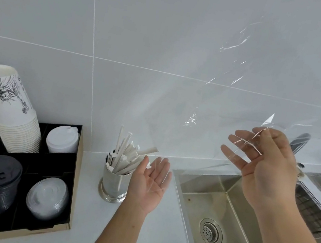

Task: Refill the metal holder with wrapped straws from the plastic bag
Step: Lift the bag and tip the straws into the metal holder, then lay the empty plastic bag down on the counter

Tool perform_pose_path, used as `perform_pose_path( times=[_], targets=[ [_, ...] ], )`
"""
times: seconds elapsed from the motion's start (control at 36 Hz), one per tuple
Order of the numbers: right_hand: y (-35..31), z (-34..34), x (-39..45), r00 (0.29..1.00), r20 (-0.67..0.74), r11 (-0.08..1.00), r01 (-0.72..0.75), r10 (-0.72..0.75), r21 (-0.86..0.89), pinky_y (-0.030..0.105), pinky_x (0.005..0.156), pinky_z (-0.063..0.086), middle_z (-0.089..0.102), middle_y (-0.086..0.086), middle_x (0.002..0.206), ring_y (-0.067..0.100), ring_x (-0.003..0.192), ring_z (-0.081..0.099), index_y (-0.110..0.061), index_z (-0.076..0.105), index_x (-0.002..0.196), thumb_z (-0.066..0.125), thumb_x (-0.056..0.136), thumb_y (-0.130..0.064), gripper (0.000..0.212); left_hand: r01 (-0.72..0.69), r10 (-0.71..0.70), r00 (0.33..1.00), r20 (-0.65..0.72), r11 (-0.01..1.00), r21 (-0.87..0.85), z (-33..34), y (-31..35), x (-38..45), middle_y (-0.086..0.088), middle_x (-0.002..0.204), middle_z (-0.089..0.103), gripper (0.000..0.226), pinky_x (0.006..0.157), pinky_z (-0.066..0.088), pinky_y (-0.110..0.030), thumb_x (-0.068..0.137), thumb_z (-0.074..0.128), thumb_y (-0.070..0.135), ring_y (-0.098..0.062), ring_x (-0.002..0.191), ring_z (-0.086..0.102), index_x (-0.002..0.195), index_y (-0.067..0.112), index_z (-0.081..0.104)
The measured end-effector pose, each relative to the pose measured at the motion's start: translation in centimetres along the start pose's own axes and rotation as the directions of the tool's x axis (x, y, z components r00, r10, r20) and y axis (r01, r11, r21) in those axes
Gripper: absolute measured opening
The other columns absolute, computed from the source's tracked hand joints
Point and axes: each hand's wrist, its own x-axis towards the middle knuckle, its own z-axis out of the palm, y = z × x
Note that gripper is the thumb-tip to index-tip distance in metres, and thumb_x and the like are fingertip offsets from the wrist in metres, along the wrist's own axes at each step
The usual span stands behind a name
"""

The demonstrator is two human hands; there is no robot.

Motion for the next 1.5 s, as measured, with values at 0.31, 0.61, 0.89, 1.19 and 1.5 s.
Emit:
perform_pose_path(
  times=[0.31, 0.61, 0.89, 1.19, 1.5],
  targets=[
    [-1.9, -2.6, -2.7, 0.999, -0.033, 1.000, 0.014, -0.014, 0.003, 0.045, 0.070, 0.061, 0.072, 0.009, 0.082, 0.028, 0.084, 0.073, -0.024, 0.068, 0.077, 0.046, 0.103, -0.020, 0.034, -0.018, 0.024, 0.999, -0.032, 0.979, 0.201, 1.3, -1.4, -2.4, -0.008, 0.106, 0.076, 0.032, 0.067, 0.061, -0.033, 0.087, 0.069, 0.026, -0.018, 0.094, 0.074, 0.115, 0.009, 0.067],
    [-2.7, -10.0, -5.4, 0.981, -0.195, 0.999, -0.003, 0.010, 0.036, 0.044, 0.071, 0.060, 0.074, 0.010, 0.085, 0.026, 0.082, 0.073, -0.029, 0.071, 0.090, 0.056, 0.097, -0.022, 0.018, -0.254, 0.277, 0.960, 0.052, 0.769, 0.586, 2.6, -3.6, -4.3, 0.001, 0.084, 0.077, 0.008, 0.065, 0.057, -0.026, 0.096, 0.059, 0.020, -0.014, 0.079, 0.075, 0.092, 0.015, 0.065],
    [0.8, -18.3, -5.7, 0.890, -0.410, 0.978, -0.149, 0.197, 0.145, 0.043, 0.065, 0.060, 0.073, 0.008, 0.080, 0.023, 0.074, 0.073, -0.012, 0.066, 0.113, 0.059, 0.094, -0.015, 0.021, -0.356, 0.460, 0.885, 0.073, 0.567, 0.743, 2.0, -6.3, -5.4, 0.000, 0.086, 0.077, 0.012, 0.066, 0.059, -0.028, 0.098, 0.055, 0.016, -0.019, 0.081, 0.074, 0.097, 0.010, 0.066],
    [6.0, -27.0, -5.5, 0.767, -0.446, 0.887, -0.393, 0.462, 0.244, 0.036, 0.064, 0.061, 0.079, 0.003, 0.091, 0.018, 0.085, 0.076, -0.016, 0.066, 0.108, 0.051, 0.099, -0.019, 0.018, -0.242, 0.534, 0.844, -0.052, 0.465, 0.852, -0.9, -11.0, -5.7, -0.001, 0.087, 0.076, 0.013, 0.068, 0.057, -0.031, 0.096, 0.059, 0.020, -0.019, 0.081, 0.075, 0.097, 0.010, 0.067],
    [10.8, -33.1, -7.6, 0.637, -0.450, 0.775, -0.572, 0.626, 0.269, 0.029, 0.048, 0.057, 0.077, 0.002, 0.075, 0.012, 0.061, 0.073, -0.010, 0.062, 0.102, 0.044, 0.101, -0.014, 0.019, -0.064, 0.586, 0.771, -0.247, 0.458, 0.887, -7.3, -13.1, -9.3, -0.009, 0.099, 0.073, 0.013, 0.072, 0.055, -0.037, 0.098, 0.056, 0.018, -0.024, 0.088, 0.073, 0.099, 0.009, 0.065]
  ],
)
